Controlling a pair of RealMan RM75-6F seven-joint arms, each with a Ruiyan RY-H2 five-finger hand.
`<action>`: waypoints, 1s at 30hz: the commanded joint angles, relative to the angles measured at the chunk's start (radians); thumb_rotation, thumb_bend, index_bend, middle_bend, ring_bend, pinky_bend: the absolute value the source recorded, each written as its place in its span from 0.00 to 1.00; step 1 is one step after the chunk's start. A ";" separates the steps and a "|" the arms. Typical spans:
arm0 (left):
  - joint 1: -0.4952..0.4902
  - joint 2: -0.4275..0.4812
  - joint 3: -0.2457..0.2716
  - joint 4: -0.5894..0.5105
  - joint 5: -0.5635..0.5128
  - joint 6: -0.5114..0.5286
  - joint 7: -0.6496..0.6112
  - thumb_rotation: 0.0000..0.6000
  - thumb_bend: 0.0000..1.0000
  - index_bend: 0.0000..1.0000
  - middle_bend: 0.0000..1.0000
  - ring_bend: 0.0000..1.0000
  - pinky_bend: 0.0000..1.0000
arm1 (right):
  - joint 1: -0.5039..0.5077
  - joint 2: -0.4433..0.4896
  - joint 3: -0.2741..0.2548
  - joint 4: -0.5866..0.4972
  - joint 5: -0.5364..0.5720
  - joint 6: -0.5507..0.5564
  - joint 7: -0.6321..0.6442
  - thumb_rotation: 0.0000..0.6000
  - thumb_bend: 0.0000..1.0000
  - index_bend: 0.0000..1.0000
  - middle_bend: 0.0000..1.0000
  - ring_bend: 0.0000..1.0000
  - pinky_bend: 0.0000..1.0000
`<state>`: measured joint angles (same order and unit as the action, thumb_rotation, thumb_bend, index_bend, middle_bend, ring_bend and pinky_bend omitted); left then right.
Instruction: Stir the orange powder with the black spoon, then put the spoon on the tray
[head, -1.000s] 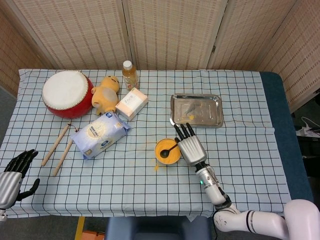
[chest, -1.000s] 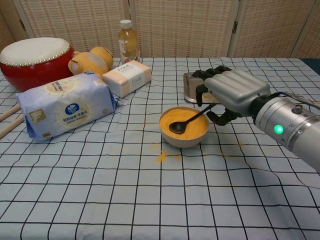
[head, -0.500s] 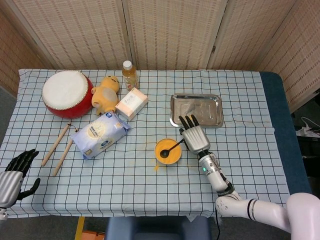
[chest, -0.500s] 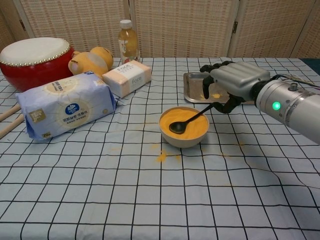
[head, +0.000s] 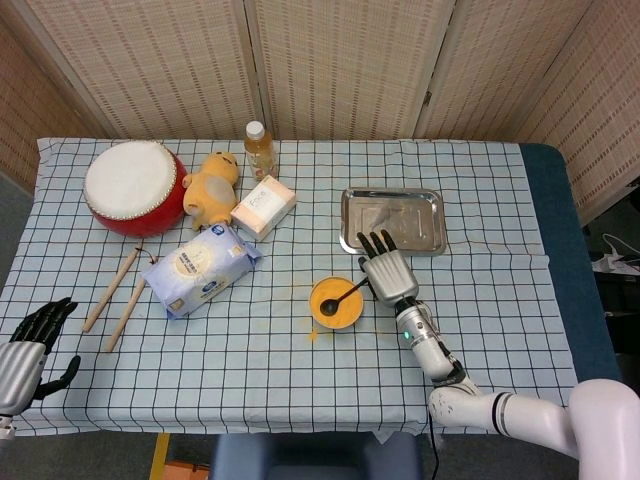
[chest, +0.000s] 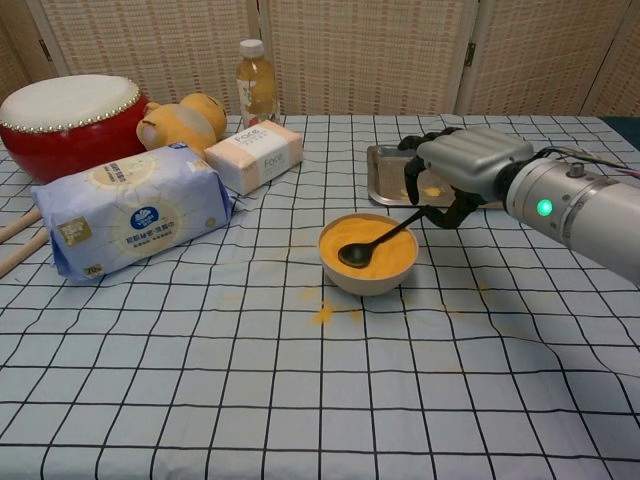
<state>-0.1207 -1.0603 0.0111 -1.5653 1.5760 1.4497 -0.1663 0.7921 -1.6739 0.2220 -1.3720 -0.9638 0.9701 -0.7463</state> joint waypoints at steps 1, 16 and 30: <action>0.000 0.000 0.000 0.001 0.000 0.000 -0.001 1.00 0.44 0.00 0.01 0.00 0.11 | 0.004 -0.001 -0.004 0.002 0.007 0.000 -0.002 1.00 0.41 0.44 0.00 0.00 0.00; -0.003 0.001 0.001 0.002 -0.003 -0.006 -0.005 1.00 0.44 0.00 0.01 0.00 0.11 | 0.020 -0.006 -0.024 0.009 0.021 0.007 0.016 1.00 0.41 0.49 0.00 0.00 0.00; -0.003 0.001 0.001 0.003 -0.002 -0.006 -0.006 1.00 0.44 0.00 0.01 0.00 0.11 | 0.026 -0.005 -0.039 0.009 0.029 0.023 0.011 1.00 0.41 0.51 0.00 0.00 0.00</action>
<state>-0.1239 -1.0597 0.0125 -1.5620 1.5735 1.4439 -0.1722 0.8180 -1.6784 0.1833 -1.3634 -0.9357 0.9925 -0.7350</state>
